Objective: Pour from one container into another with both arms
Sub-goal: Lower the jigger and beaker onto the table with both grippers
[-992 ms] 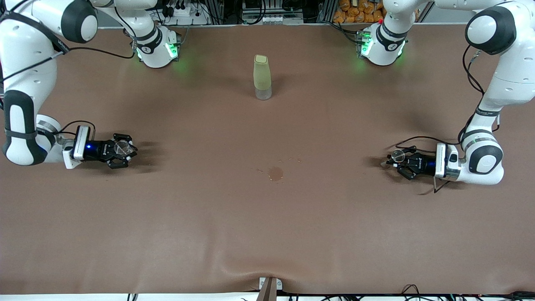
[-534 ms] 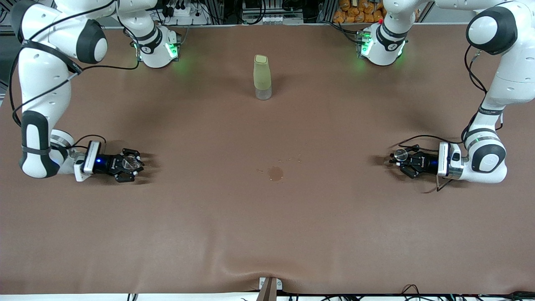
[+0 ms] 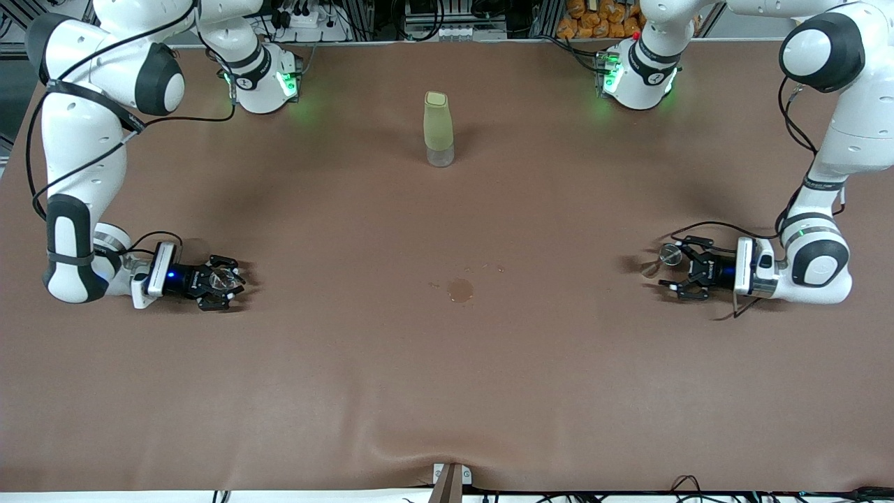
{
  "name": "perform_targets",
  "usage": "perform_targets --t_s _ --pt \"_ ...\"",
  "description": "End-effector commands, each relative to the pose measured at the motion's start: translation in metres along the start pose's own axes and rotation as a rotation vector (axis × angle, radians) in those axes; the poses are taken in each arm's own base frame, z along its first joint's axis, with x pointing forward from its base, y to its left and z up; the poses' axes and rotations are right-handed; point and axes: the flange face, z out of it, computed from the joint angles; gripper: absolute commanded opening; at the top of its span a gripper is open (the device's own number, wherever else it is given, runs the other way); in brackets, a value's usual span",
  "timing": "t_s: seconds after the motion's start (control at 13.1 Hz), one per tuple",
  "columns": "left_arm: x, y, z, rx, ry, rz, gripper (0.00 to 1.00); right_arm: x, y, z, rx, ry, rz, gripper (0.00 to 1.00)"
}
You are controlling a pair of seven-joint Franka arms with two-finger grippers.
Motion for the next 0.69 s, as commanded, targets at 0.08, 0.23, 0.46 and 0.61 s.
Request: perform_targets --t_s 0.08,0.23,0.46,0.61 --pt "0.023 0.019 -0.092 0.097 -0.104 -0.058 1.00 -0.011 -0.004 -0.003 -0.017 0.023 -0.119 0.16" --pt "0.055 0.026 -0.136 0.132 -0.211 -0.218 1.00 -0.011 -0.004 -0.004 -0.016 0.024 -0.123 0.46" --pt "0.099 0.005 -0.154 0.187 -0.261 -0.435 1.00 -0.011 -0.004 -0.004 -0.017 0.024 -0.118 1.00" --pt "0.166 -0.018 -0.136 0.209 -0.275 -0.579 1.00 -0.010 -0.005 -0.008 -0.017 0.023 -0.114 1.00"
